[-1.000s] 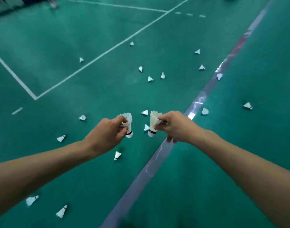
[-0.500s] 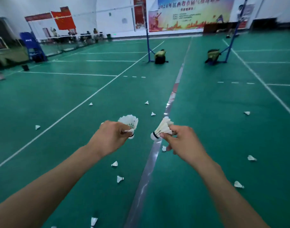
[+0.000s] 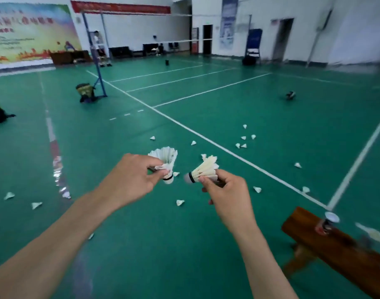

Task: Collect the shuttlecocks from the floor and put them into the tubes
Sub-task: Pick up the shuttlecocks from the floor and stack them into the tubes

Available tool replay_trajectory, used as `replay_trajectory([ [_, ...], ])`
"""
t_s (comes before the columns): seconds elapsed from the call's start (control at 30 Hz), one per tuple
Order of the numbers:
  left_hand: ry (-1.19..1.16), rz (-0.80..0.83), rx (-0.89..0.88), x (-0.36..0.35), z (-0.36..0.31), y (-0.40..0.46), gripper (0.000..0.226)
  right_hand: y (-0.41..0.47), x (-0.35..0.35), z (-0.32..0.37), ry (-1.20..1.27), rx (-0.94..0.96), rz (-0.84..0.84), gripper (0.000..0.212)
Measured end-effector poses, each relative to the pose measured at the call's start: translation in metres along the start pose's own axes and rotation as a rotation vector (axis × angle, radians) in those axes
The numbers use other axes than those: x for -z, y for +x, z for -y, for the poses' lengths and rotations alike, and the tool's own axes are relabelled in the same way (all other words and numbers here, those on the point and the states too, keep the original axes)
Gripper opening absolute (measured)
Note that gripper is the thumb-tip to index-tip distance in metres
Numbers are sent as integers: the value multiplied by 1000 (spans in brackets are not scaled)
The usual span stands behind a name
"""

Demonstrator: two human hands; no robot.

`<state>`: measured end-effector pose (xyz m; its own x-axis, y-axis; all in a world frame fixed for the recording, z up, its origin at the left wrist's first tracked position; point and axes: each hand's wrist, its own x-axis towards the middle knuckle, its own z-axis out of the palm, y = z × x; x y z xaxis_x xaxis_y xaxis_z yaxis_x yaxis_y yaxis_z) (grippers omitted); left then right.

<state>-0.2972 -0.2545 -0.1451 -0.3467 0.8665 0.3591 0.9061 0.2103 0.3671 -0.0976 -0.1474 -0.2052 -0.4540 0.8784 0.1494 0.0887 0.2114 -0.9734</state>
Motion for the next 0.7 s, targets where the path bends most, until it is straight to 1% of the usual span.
replay_trajectory([
  [0.07,-44,74,-107,-28,-51,18,23,-16,60,-12,-19,-26,-119,14],
  [0.13,-111,116,-191,-61,-108,31,35,-34,123,-23,-60,-41,-240,10],
  [0.2,-170,134,-225,-89,-159,40,43,-50,177,-32,-96,-68,-338,9],
  [0.3,-223,197,-364,-145,-263,49,44,-83,279,-48,-142,-84,-501,9],
  [0.33,-247,227,-388,-160,-291,52,43,-91,306,-52,-169,-82,-537,11],
  [0.43,-355,293,-533,-210,-383,57,41,-119,390,-66,-249,-93,-614,19],
  [0.5,-397,372,-629,-250,-448,57,40,-142,443,-78,-302,-106,-685,25],
  [0.6,-421,436,-725,-298,-525,48,37,-172,502,-96,-419,-161,-770,49],
  [0.63,-429,459,-745,-314,-551,45,38,-181,524,-103,-432,-194,-798,51],
  [0.7,-429,493,-782,-336,-586,42,42,-191,554,-112,-448,-244,-843,50],
])
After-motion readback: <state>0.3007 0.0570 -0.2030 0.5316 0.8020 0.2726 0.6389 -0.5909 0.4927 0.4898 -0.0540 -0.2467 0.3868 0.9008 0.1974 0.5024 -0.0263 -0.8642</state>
